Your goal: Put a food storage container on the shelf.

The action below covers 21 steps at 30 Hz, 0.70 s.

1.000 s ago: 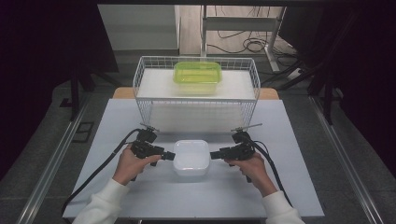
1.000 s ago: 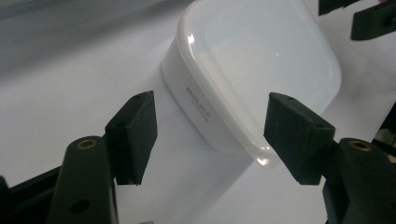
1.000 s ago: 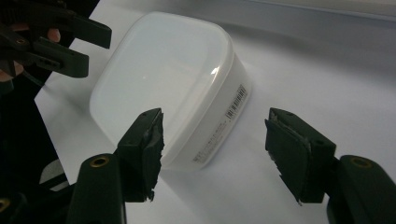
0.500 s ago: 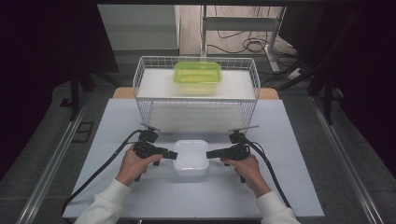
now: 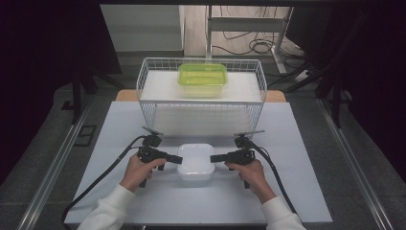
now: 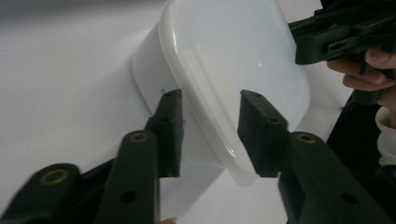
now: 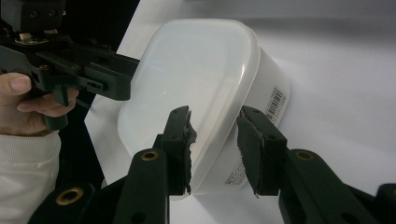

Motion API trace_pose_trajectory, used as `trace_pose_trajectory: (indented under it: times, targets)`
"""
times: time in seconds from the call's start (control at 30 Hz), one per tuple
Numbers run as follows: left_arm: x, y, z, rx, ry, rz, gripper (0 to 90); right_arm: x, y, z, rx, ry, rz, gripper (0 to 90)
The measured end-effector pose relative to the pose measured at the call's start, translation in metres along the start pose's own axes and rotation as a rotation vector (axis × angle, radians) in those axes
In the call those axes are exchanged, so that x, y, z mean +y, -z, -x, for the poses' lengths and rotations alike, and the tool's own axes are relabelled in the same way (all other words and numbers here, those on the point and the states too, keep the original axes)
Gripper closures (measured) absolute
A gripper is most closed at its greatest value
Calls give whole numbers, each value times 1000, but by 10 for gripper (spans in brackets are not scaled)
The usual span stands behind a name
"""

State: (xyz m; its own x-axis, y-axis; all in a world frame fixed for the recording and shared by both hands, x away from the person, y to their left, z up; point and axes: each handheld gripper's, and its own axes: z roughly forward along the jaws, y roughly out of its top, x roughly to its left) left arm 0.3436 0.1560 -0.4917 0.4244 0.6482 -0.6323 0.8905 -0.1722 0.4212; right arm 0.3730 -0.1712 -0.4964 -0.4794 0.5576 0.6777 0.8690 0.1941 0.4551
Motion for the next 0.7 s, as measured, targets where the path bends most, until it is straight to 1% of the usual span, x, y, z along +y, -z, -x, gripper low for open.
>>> trace_pose_trajectory:
  times: [0.17,0.3,0.4,0.53,0.7]
  targets:
    - [-1,1,-1,-12,16,20,649,0,1,1,10,-32,8,677]
    - [-2,6,1,-7,8,43,691,-1,4,-1,15,-47,30,720]
    - [-3,9,4,9,1,67,729,-1,7,-4,23,-57,49,759]
    - [-4,11,5,16,0,84,759,-2,9,-6,34,-57,56,789]
    - [-5,12,7,15,-8,86,772,-3,11,-7,23,-36,60,792]
